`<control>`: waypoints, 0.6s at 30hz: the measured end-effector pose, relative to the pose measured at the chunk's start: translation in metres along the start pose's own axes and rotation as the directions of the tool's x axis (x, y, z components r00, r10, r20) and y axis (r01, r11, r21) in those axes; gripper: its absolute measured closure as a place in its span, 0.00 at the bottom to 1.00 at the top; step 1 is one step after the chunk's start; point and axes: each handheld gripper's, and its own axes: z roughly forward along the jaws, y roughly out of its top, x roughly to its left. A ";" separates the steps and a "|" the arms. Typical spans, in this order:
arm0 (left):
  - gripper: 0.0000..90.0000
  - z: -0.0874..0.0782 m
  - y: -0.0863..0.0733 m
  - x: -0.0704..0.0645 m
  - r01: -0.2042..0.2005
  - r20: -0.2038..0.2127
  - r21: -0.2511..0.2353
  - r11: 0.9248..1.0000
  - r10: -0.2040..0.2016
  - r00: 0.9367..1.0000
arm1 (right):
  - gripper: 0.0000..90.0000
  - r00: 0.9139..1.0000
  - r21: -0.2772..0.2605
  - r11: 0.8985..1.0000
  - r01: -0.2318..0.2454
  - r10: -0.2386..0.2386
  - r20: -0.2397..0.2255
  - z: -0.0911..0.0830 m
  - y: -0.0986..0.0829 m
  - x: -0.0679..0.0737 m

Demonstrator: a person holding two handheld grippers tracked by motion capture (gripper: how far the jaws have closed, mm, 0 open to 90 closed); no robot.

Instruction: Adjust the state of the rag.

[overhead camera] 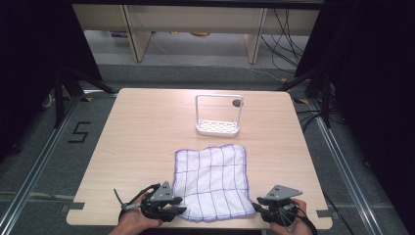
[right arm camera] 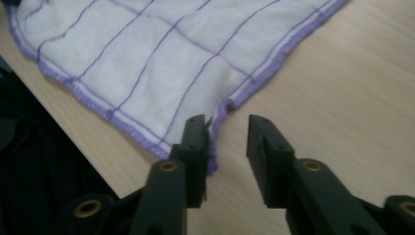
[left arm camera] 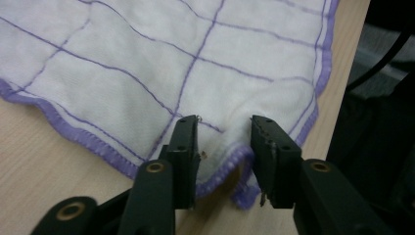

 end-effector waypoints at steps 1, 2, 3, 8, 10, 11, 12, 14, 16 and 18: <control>0.64 -0.003 0.001 0.002 0.031 -0.004 -0.022 0.999 -0.031 1.000 | 0.72 1.000 -0.018 1.000 -0.001 0.001 -0.002 -0.003 0.001 -0.005; 0.57 -0.007 0.004 0.007 0.058 -0.015 -0.032 0.998 -0.058 0.998 | 0.67 1.000 -0.054 0.998 -0.016 0.016 0.006 -0.006 0.003 -0.009; 0.50 -0.009 0.006 0.010 0.075 -0.021 -0.054 0.996 -0.076 0.997 | 0.61 0.999 -0.078 0.996 -0.038 0.040 0.026 -0.011 0.007 -0.015; 0.46 -0.018 0.024 0.042 0.116 -0.130 -0.121 0.986 -0.131 0.983 | 0.53 0.994 -0.165 0.983 -0.079 0.090 0.058 -0.013 0.030 -0.038; 0.46 -0.017 0.031 0.061 0.129 -0.169 -0.113 0.985 -0.147 0.975 | 0.53 0.996 -0.208 0.976 -0.065 0.077 0.053 -0.007 0.043 -0.053; 0.46 -0.014 0.034 0.070 0.146 -0.183 -0.112 0.983 -0.165 0.969 | 0.53 0.996 -0.217 0.974 -0.060 0.073 0.052 -0.002 0.050 -0.059; 0.45 -0.011 0.037 0.078 0.158 -0.203 -0.114 0.981 -0.179 0.963 | 0.53 0.996 -0.213 0.975 -0.061 0.074 0.055 0.003 0.057 -0.065; 0.44 -0.006 0.041 0.093 0.163 -0.237 -0.105 0.981 -0.183 0.954 | 0.53 0.995 -0.206 0.977 -0.050 0.066 0.069 0.015 0.069 -0.073; 0.43 0.000 0.045 0.104 0.171 -0.263 -0.097 0.981 -0.190 0.946 | 0.54 0.996 -0.186 0.982 -0.039 0.053 0.073 0.026 0.080 -0.081; 0.41 0.006 0.048 0.111 0.169 -0.301 -0.089 0.982 -0.188 0.935 | 0.55 0.996 -0.177 0.984 -0.016 0.031 0.083 0.039 0.090 -0.089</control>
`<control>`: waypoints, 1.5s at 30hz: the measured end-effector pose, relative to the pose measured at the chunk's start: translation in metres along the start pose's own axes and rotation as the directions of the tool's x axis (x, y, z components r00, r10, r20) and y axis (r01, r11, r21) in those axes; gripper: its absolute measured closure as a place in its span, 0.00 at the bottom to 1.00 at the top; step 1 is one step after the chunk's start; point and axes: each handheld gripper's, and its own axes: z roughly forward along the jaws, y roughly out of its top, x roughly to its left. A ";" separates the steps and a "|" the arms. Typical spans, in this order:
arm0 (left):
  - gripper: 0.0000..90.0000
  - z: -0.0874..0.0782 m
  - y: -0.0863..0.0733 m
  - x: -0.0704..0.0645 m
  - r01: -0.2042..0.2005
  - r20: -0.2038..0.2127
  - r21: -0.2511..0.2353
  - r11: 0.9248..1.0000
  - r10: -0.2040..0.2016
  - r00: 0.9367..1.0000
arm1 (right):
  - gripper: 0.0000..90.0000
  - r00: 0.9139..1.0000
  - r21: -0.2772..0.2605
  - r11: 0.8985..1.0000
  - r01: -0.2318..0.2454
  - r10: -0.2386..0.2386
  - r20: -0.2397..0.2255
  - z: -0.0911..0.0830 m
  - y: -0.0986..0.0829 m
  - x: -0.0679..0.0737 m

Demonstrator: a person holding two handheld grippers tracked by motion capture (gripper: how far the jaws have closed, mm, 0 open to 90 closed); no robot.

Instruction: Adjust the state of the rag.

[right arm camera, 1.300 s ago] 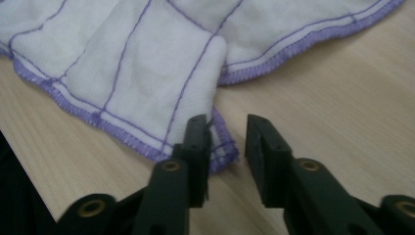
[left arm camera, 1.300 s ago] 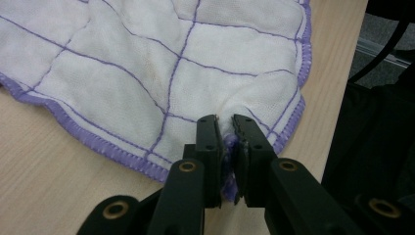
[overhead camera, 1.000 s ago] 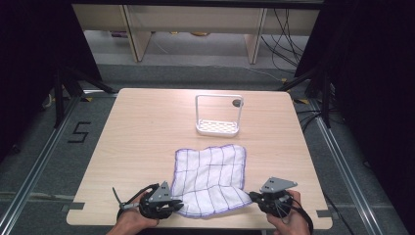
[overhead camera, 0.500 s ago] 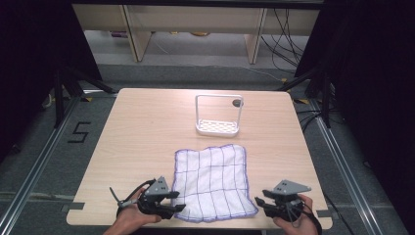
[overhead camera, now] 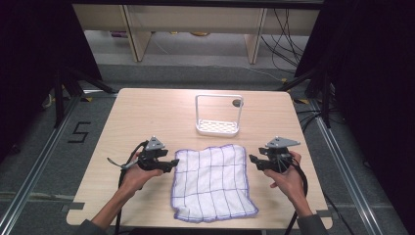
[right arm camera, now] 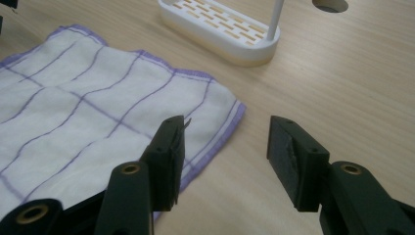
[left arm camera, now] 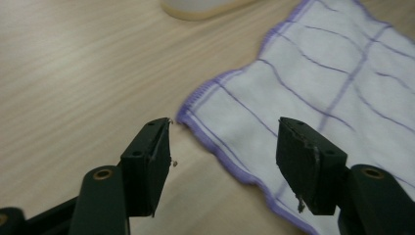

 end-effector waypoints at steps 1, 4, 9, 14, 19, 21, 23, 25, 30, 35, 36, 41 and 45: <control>0.40 0.004 0.002 0.001 -0.002 0.001 0.008 1.000 0.002 1.000 | 0.55 0.999 0.023 0.999 -0.044 0.044 -0.007 0.006 0.004 0.001; 0.41 0.017 0.008 -0.002 -0.031 0.005 0.041 0.999 0.031 1.000 | 0.55 0.999 0.056 0.998 -0.037 0.038 -0.021 0.027 0.014 -0.007; 0.40 0.034 0.011 -0.003 -0.053 -0.008 0.072 0.996 0.054 0.999 | 0.56 1.000 0.076 0.997 -0.004 0.005 -0.009 0.062 0.027 -0.010; 0.41 0.042 0.014 0.003 -0.055 -0.011 0.076 0.996 0.056 0.998 | 0.56 0.999 0.117 0.992 0.041 -0.040 -0.014 0.079 0.034 -0.007; 0.51 0.049 0.018 0.003 -0.077 0.008 0.078 0.994 0.077 0.997 | 0.56 1.000 0.140 0.990 0.008 -0.006 -0.017 0.088 0.036 -0.007; 0.56 0.052 0.017 0.003 -0.083 0.011 0.081 0.993 0.083 0.996 | 0.56 1.000 0.160 0.987 -0.002 0.005 -0.021 0.090 0.037 -0.007; 0.59 0.053 0.017 0.003 -0.082 0.007 0.083 0.993 0.082 0.997 | 0.56 1.000 0.164 0.986 0.001 0.002 -0.019 0.093 0.036 -0.008; 0.64 0.054 0.017 0.003 -0.074 0.017 0.080 0.994 0.073 0.997 | 0.55 1.000 0.163 0.986 0.015 -0.012 -0.017 0.096 0.034 -0.010; 0.80 0.056 0.018 0.001 -0.088 0.038 0.074 0.993 0.086 0.996 | 0.55 1.000 0.178 0.984 -0.010 0.013 -0.012 0.101 0.035 -0.009; 0.91 0.057 0.018 0.001 -0.109 0.037 0.057 0.992 0.107 0.994 | 0.58 1.000 0.191 0.982 0.007 -0.005 -0.012 0.107 0.036 -0.011; 0.91 0.057 0.018 0.002 -0.110 0.034 0.056 0.992 0.109 0.994 | 0.60 1.000 0.186 0.982 0.019 -0.019 -0.003 0.110 0.035 -0.012; 0.92 0.057 0.018 0.006 -0.105 0.021 0.040 0.994 0.104 0.994 | 0.89 0.997 0.166 0.986 -0.032 0.043 -0.065 0.113 0.032 -0.013; 0.93 0.056 0.022 0.009 -0.103 0.008 0.013 0.995 0.102 0.995 | 0.96 0.999 0.131 0.991 -0.003 0.010 -0.052 0.108 0.034 -0.014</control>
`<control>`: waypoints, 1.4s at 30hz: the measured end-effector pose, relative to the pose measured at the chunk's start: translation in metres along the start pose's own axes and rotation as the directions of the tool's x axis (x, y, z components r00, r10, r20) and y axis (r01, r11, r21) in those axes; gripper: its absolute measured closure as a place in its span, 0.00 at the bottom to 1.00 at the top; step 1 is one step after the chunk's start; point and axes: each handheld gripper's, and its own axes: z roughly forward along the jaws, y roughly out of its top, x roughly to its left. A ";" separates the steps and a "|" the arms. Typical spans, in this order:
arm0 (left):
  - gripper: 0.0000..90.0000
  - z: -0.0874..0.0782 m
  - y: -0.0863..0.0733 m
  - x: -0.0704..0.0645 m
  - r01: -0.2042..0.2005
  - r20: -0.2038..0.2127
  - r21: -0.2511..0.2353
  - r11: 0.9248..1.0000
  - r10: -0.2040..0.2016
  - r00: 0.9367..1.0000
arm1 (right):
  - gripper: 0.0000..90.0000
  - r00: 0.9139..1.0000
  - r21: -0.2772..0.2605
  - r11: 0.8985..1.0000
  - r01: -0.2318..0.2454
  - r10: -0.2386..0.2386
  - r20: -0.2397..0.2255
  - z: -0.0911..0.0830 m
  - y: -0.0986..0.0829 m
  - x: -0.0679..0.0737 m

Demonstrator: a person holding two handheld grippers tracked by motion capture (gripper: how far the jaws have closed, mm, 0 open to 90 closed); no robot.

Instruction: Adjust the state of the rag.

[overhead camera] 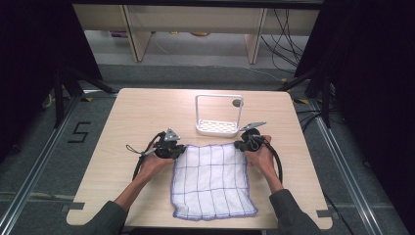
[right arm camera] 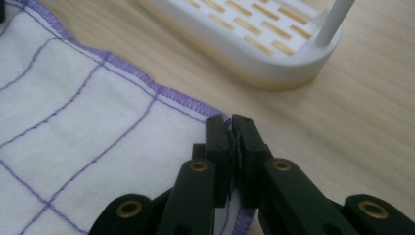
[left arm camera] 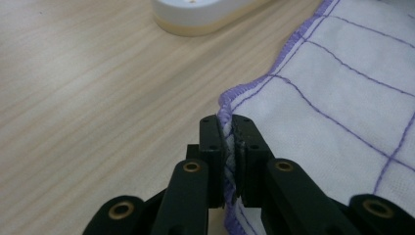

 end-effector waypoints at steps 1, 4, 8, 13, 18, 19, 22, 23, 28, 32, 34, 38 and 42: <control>0.93 -0.001 0.001 0.001 -0.002 0.006 -0.001 1.000 0.002 1.000 | 0.97 1.000 0.010 1.000 -0.003 0.003 -0.012 -0.004 0.002 0.001; 0.93 -0.003 0.005 0.003 -0.005 0.005 -0.020 1.000 0.005 1.000 | 0.97 1.000 -0.023 1.000 -0.005 0.004 -0.009 -0.012 0.006 0.002; 0.93 -0.008 0.012 0.007 -0.006 0.024 -0.047 0.999 0.007 1.000 | 0.97 1.000 -0.046 0.999 0.006 -0.007 -0.013 -0.027 0.012 0.005; 0.93 -0.021 0.027 0.013 -0.010 0.015 -0.094 0.996 0.011 1.000 | 0.97 0.998 -0.106 0.993 0.052 -0.055 -0.026 -0.047 0.023 0.008; 0.93 -0.041 0.034 0.009 -0.013 0.029 -0.146 0.989 0.018 0.999 | 0.97 0.995 -0.159 0.983 0.090 -0.096 -0.029 -0.072 0.033 0.019; 0.93 -0.046 0.034 0.007 -0.029 0.021 -0.143 0.989 0.032 0.999 | 0.97 0.995 -0.157 0.984 0.089 -0.095 -0.031 -0.076 0.033 0.022; 0.93 -0.061 0.027 -0.003 -0.035 0.046 -0.184 0.982 0.045 0.998 | 0.97 0.985 -0.186 0.970 0.159 -0.167 -0.030 -0.094 0.027 0.035; 0.93 -0.064 0.025 -0.007 -0.032 0.047 -0.190 0.981 0.042 0.998 | 0.97 0.984 -0.199 0.966 0.164 -0.174 -0.035 -0.097 0.024 0.037; 0.93 -0.081 0.004 -0.026 -0.075 0.065 -0.196 0.978 0.089 0.994 | 0.97 0.978 -0.221 0.958 0.181 -0.198 -0.058 -0.117 0.000 0.050; 0.93 -0.089 -0.013 -0.045 -0.120 0.080 -0.191 0.974 0.138 0.987 | 0.97 0.973 -0.218 0.959 0.183 -0.208 -0.096 -0.122 -0.026 0.061; 0.93 -0.093 -0.021 -0.052 -0.147 0.082 -0.188 0.971 0.164 0.983 | 0.97 0.974 -0.215 0.960 0.178 -0.203 -0.100 -0.123 -0.036 0.064; 0.93 -0.096 -0.031 -0.062 -0.163 0.091 -0.182 0.970 0.182 0.979 | 0.97 0.974 -0.205 0.966 0.160 -0.188 -0.128 -0.121 -0.057 0.071; 0.93 -0.099 -0.042 -0.072 -0.155 0.105 -0.190 0.970 0.177 0.979 | 0.97 0.973 -0.181 0.971 0.155 -0.182 -0.144 -0.119 -0.069 0.077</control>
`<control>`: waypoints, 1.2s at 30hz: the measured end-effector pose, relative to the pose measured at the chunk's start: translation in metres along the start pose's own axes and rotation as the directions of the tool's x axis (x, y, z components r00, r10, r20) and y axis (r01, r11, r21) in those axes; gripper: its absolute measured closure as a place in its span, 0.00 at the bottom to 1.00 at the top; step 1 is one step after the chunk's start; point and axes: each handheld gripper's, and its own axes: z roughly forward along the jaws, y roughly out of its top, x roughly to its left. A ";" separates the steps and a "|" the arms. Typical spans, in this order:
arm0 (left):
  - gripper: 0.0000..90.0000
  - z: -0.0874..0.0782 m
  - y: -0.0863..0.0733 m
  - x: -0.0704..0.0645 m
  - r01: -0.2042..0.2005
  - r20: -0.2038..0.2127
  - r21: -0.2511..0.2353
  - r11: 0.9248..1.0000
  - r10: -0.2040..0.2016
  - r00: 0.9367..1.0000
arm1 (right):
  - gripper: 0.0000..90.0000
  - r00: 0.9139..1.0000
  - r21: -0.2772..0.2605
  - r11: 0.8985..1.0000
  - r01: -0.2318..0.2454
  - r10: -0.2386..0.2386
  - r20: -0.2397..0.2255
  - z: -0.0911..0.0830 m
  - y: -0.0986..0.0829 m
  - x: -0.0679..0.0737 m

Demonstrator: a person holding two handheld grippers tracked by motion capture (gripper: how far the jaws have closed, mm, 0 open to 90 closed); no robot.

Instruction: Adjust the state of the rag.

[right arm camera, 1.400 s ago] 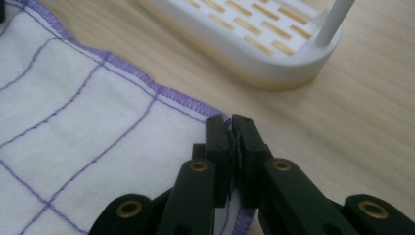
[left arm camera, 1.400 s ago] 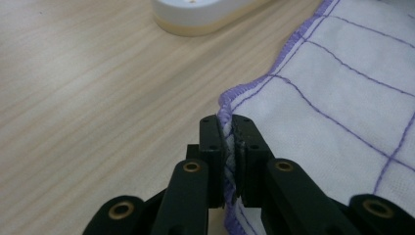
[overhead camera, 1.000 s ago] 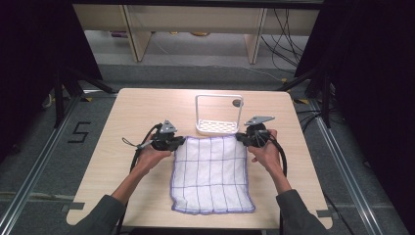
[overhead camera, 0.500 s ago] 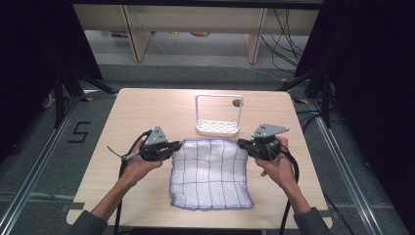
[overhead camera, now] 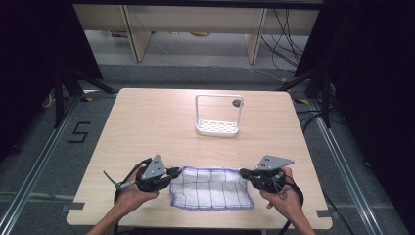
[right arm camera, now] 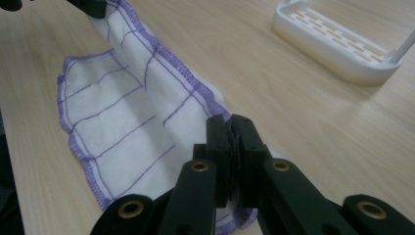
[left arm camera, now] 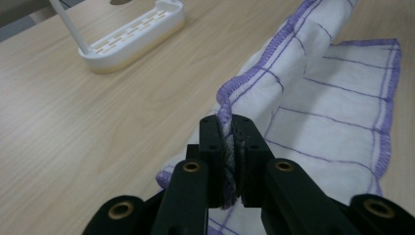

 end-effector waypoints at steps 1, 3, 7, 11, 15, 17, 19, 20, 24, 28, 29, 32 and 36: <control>0.93 -0.002 -0.004 -0.004 0.000 0.011 0.014 1.000 0.000 1.000 | 0.97 1.000 0.001 1.000 0.015 -0.015 0.000 0.000 -0.003 0.001; 0.92 -0.005 -0.009 -0.010 0.001 0.022 0.021 1.000 -0.002 1.000 | 0.97 1.000 0.006 1.000 0.020 -0.020 -0.008 -0.001 -0.008 0.007; 0.92 -0.007 -0.024 -0.023 -0.002 0.032 0.050 0.999 0.000 1.000 | 0.97 0.999 0.014 0.999 0.033 -0.033 -0.016 -0.004 -0.015 0.016; 0.92 -0.008 -0.029 -0.033 -0.038 0.040 0.093 0.995 0.035 0.999 | 0.97 0.999 0.028 0.999 0.028 -0.027 -0.023 -0.007 -0.023 0.023; 0.91 -0.007 -0.032 -0.038 -0.097 0.054 0.118 0.988 0.091 0.994 | 0.96 0.999 0.056 0.998 0.018 -0.016 -0.040 -0.005 -0.034 0.028; 0.90 -0.008 -0.034 -0.041 -0.092 0.057 0.120 0.989 0.086 0.995 | 0.96 0.999 0.071 0.997 0.022 -0.019 -0.045 -0.004 -0.039 0.030; 0.87 -0.008 -0.036 -0.044 -0.089 0.068 0.122 0.989 0.082 0.994 | 0.95 0.999 0.087 0.996 0.012 -0.008 -0.052 -0.006 -0.042 0.031; 0.84 -0.009 -0.036 -0.044 -0.101 0.091 0.134 0.986 0.089 0.992 | 0.93 0.999 0.081 0.997 0.018 -0.015 -0.045 -0.006 -0.044 0.032; 0.69 -0.012 -0.038 -0.049 -0.065 0.106 0.114 0.991 0.053 0.993 | 0.79 0.999 0.107 0.994 -0.021 0.026 -0.043 -0.009 -0.050 0.034; 0.61 -0.024 -0.032 -0.051 0.016 0.128 0.066 0.998 -0.024 0.991 | 0.72 0.999 0.057 0.997 -0.044 0.044 -0.004 -0.021 -0.048 0.033; 0.59 -0.026 -0.031 -0.050 0.025 0.133 0.052 0.998 -0.032 0.991 | 0.71 0.999 0.045 0.998 -0.052 0.052 0.006 -0.023 -0.046 0.031; 0.57 -0.027 -0.024 -0.044 0.077 0.103 0.020 0.997 -0.079 0.992 | 0.68 0.997 0.020 0.997 -0.073 0.072 0.034 -0.029 -0.041 0.028; 0.56 -0.013 -0.013 -0.017 0.122 0.042 0.051 0.991 -0.124 0.991 | 0.66 0.995 0.015 0.998 -0.063 0.061 0.082 -0.025 -0.032 0.019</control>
